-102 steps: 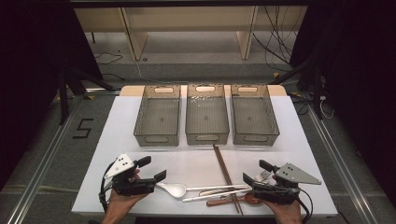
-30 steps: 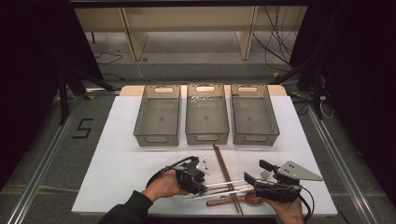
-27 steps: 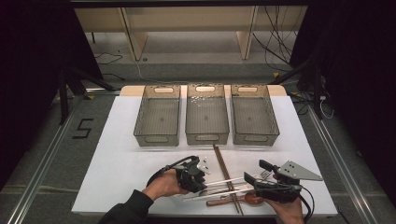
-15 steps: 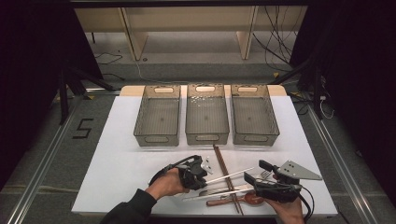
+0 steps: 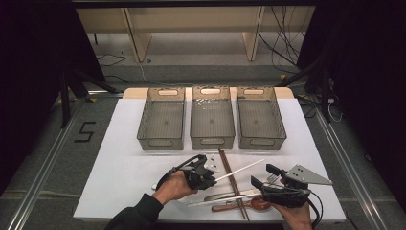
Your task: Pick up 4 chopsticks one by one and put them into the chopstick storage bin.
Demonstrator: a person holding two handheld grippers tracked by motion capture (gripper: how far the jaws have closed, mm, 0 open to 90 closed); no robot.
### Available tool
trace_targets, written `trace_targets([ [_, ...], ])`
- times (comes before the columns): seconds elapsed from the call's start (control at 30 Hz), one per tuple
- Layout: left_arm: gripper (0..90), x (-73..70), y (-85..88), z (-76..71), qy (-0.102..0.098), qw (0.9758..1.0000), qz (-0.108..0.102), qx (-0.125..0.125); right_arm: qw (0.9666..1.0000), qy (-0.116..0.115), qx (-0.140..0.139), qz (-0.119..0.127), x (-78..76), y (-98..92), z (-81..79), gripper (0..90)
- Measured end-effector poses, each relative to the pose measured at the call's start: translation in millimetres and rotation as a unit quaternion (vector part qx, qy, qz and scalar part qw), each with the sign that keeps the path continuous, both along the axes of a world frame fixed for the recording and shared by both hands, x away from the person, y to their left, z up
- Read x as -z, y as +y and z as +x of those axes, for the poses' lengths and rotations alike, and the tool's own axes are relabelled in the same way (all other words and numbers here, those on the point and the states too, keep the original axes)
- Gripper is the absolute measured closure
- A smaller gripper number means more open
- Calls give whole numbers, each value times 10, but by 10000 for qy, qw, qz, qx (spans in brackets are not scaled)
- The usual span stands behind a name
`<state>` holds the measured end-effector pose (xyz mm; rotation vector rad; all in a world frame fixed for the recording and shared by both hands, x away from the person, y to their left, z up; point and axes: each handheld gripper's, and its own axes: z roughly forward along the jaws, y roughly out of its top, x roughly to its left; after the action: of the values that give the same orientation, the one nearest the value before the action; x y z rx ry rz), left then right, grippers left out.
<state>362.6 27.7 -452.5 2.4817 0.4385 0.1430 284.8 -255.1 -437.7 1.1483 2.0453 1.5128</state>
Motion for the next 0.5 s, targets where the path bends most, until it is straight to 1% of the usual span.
trace_targets([
  [0.07,843,-51,20,10,-83,9998,-129,-80,10000,-12,2,21,-2,0,-1,251],
  [0.13,843,-92,42,25,-137,9997,-170,-122,10000,-16,1,23,-2,0,-2,251],
  [0.17,843,-106,57,32,-182,9994,-231,-186,10000,-23,-1,28,-2,1,-2,251],
  [0.27,843,-154,117,64,-206,9984,-395,-355,10000,-36,-1,25,-4,1,-6,251],
  [0.33,843,-196,162,85,-187,9978,-487,-409,10000,-41,-6,28,-5,1,-7,251],
  [0.4,843,-234,206,104,-220,9969,-575,-488,10000,-50,-6,27,-6,1,-8,251],
  [0.43,843,-255,233,116,-234,9968,-578,-509,10000,-50,-6,27,-6,1,-8,251],
  [0.5,843,-286,283,136,-232,9956,-660,-617,10000,-56,-9,30,-6,1,-9,251],
])
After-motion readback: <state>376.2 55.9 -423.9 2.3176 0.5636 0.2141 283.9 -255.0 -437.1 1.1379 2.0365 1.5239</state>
